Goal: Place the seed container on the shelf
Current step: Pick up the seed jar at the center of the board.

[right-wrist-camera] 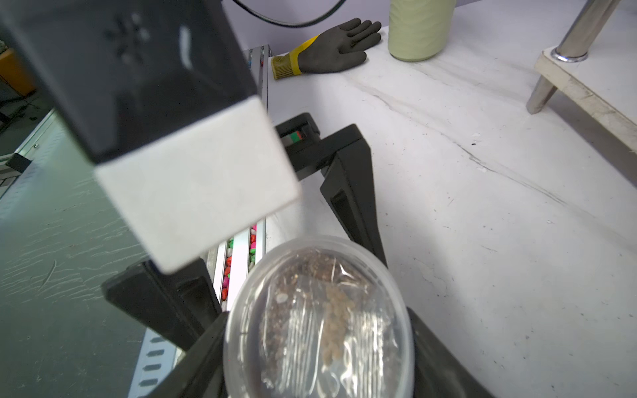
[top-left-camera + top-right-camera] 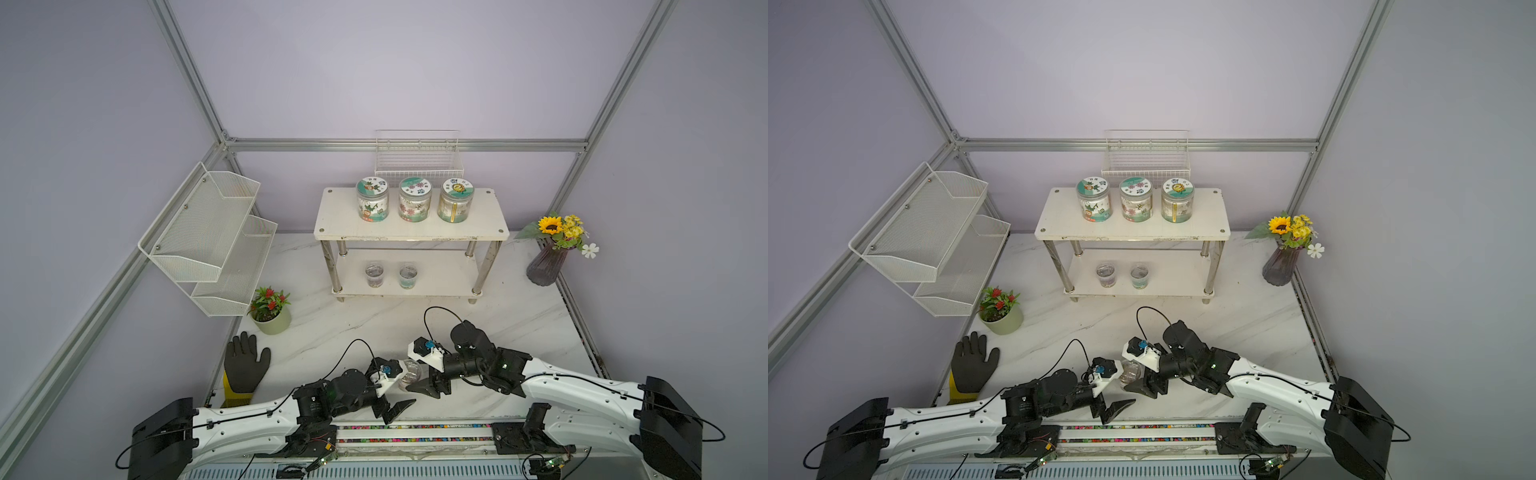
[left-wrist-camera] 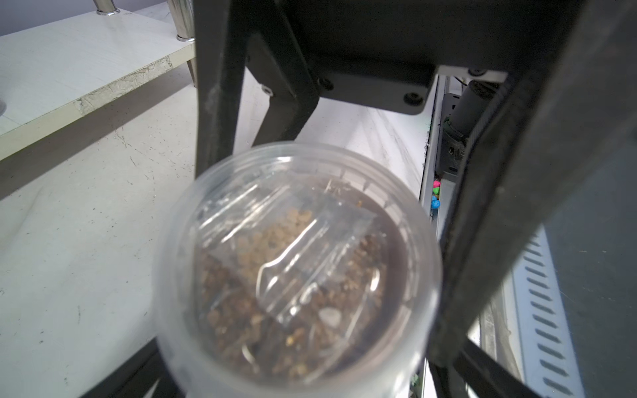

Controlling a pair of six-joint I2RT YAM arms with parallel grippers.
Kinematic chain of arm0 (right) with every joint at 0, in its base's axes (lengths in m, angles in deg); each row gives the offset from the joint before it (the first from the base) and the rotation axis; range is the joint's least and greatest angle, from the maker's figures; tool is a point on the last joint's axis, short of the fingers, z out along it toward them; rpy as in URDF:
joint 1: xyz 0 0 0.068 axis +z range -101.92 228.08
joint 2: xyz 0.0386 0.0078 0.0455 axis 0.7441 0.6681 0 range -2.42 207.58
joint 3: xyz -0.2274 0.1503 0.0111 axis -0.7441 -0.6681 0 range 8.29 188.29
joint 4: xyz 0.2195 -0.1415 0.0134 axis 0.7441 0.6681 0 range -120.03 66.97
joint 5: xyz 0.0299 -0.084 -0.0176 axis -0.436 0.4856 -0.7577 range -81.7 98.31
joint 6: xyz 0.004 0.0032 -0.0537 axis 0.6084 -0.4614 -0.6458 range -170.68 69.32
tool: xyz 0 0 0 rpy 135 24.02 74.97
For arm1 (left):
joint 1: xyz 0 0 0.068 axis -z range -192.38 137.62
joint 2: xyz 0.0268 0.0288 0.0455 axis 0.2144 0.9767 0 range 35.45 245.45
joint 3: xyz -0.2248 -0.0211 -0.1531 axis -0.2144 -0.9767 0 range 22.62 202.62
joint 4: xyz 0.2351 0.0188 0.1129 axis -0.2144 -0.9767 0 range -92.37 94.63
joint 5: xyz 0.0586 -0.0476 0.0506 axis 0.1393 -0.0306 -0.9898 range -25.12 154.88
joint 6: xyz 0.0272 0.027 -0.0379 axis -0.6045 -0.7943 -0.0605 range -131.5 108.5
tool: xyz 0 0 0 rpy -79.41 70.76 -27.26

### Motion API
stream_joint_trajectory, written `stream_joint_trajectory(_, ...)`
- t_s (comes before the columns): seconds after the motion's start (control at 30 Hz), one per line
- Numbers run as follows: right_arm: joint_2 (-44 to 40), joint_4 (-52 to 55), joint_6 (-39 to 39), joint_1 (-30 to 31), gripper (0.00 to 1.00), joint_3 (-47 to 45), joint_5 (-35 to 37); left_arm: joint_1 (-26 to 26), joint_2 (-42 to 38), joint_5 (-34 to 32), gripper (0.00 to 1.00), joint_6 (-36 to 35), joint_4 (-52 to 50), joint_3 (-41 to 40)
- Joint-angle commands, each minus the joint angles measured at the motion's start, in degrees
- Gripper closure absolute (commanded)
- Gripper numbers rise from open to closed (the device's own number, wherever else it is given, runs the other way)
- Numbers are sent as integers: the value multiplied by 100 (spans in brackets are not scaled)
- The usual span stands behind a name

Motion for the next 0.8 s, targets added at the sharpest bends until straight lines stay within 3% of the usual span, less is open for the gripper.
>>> stream_joint_trajectory(0.0,-136,1,4,16,37,86,293,43,-169,-198,0,147,-26,150)
stream_joint_trajectory(0.47,-303,51,42,-6,37,106,948,107,-293,-826,0,189,-390,150)
stream_joint_trajectory(0.77,-423,75,201,-165,37,118,1447,111,-1173,-1814,0,371,-837,-11)
